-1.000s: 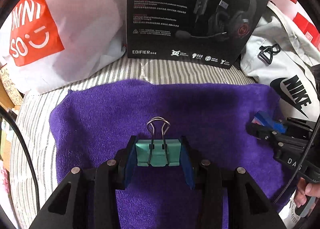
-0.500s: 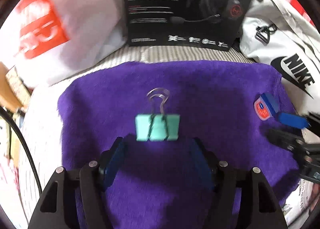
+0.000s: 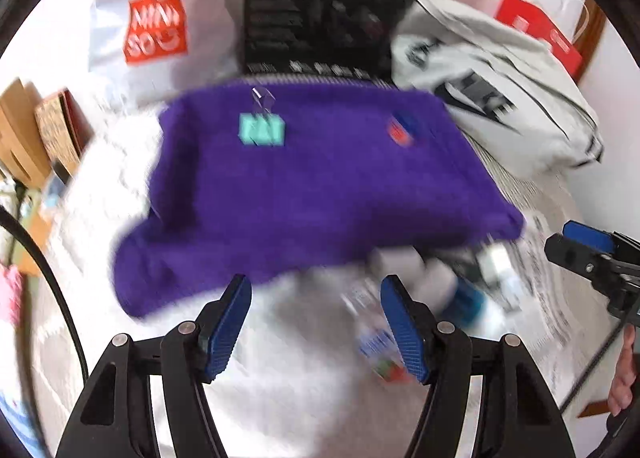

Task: Organize rigid objects
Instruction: 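Grasp the clear candy bottle with the left tool while the right tool grasps the small white bottle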

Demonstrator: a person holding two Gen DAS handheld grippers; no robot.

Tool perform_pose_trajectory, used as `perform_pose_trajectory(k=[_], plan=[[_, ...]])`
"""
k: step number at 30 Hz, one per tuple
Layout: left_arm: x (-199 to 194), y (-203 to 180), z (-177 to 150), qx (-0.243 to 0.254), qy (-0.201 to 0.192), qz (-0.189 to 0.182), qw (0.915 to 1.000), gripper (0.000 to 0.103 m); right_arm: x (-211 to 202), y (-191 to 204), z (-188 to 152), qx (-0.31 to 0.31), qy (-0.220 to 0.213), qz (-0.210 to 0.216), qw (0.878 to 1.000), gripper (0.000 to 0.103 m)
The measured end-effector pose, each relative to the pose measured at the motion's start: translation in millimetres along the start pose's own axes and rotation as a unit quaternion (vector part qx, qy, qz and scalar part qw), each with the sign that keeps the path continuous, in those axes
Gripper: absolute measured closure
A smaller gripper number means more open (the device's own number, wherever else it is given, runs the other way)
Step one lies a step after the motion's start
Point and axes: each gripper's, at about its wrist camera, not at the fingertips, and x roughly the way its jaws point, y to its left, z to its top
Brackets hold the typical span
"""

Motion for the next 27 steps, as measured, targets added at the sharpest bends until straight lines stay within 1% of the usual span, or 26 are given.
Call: perform_pose_trajectory(k=[3,6,7,10,12,13,15,16,17,19,23,24,25,27], plan=[[9.6,-15.1,-10.3,-0.001,0.018,-0.018,0.9997,0.038,-11.2,-5.9,-16.1,0.011,0.001,0.005,1.000,0.034],[22.3,-25.2,-18.9,0.001,0.044,-0.006,0.9990,0.037,-17.5,-10.8,-29.0,0.010,0.002,0.003,1.000,0.034],[26.1,-25.9,-20.6,-0.002,0.048,-0.010,0.9988,0.036,-18.7,-13.1,-32.4,0.011,0.002,0.002,1.000,0.034],[29.7,-25.8,-24.4,-0.007,0.060,-0.017,0.9980,0.036,-20.1,-22.9,-40.4,0.025,0.004,0.000,1.000,0.034],[31.6,-28.9,-28.5,0.011,0.069,0.000,0.9976,0.036,-20.1,-26.5,-43.9,0.029,0.005,-0.002,1.000,0.034],[31.9,-29.8,-32.9,0.028,0.070,0.019,0.9970,0.036,-20.4,-27.4,-45.1,0.029,0.004,-0.003,1.000,0.034],[33.4,-26.7,-39.5,0.040,0.075,0.043,0.9955,0.036,-21.4,-28.0,-46.1,0.027,0.001,-0.002,1.000,0.034],[32.9,-23.8,-41.4,0.038,0.074,0.045,0.9955,0.038,-21.4,-28.0,-46.2,0.026,0.000,0.000,1.000,0.034],[30.0,-21.2,-43.4,0.037,0.065,0.039,0.9964,0.038,-20.8,-28.2,-45.6,0.025,0.000,0.001,1.000,0.034],[29.0,-19.6,-42.8,0.040,0.061,0.032,0.9968,0.038,-17.9,-26.9,-44.5,0.023,0.002,0.004,1.000,0.034],[32.3,-26.1,-39.3,0.072,0.045,0.035,0.9957,0.038,-6.8,-21.9,-44.4,0.015,0.011,0.017,1.000,0.034],[33.8,-27.3,-38.9,0.077,0.044,0.037,0.9954,0.042,-3.9,-21.2,-44.9,0.014,0.014,0.019,1.000,0.034],[35.9,-28.3,-38.2,0.079,0.046,0.037,0.9951,0.043,-1.0,-20.6,-45.7,0.012,0.017,0.018,1.000,0.034],[34.7,-30.6,-37.9,0.086,0.035,0.030,0.9953,0.055,5.5,-19.5,-47.0,0.007,0.022,0.013,1.000,0.034]])
